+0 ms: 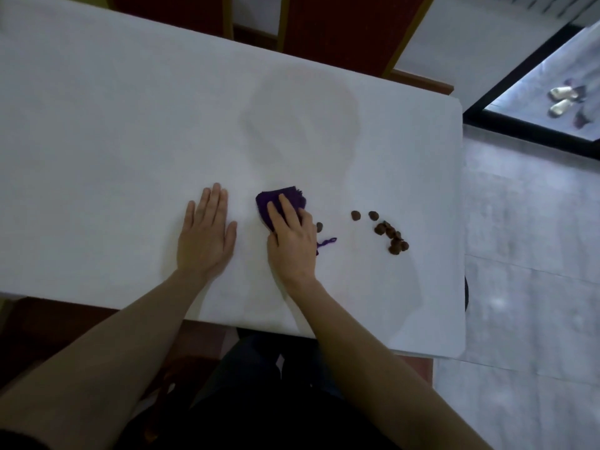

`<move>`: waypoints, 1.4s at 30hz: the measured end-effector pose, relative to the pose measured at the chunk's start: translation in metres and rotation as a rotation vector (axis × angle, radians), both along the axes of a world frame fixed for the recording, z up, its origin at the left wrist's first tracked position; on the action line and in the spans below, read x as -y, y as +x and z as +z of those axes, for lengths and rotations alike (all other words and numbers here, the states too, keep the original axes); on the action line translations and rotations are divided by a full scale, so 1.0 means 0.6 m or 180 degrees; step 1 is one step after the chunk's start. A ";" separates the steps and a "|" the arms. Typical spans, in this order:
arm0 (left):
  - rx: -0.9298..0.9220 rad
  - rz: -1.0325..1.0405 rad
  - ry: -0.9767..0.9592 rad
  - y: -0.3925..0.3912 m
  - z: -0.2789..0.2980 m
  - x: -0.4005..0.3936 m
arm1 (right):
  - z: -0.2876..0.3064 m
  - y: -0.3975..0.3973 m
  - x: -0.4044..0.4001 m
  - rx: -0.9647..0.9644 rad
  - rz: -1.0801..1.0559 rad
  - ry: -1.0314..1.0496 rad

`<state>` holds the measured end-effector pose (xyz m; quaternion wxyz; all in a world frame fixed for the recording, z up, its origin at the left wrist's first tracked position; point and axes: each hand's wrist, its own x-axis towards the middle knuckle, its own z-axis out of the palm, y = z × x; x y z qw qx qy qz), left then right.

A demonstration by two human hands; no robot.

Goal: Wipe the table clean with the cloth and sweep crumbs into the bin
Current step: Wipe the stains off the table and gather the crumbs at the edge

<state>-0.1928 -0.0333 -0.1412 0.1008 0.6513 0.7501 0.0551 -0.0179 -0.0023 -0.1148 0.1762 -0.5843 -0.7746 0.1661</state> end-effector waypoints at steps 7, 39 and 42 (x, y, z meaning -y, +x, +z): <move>0.0138 -0.0440 0.0057 0.042 0.015 -0.034 | 0.001 0.074 -0.045 0.0067 -0.0844 0.0077; 0.0150 -0.1127 0.0002 0.151 0.003 -0.089 | 0.010 0.173 0.059 -0.0101 -0.1309 -0.0122; 0.0076 -0.1164 0.0001 0.136 -0.001 -0.067 | -0.001 0.177 0.070 0.0225 -0.1135 -0.0260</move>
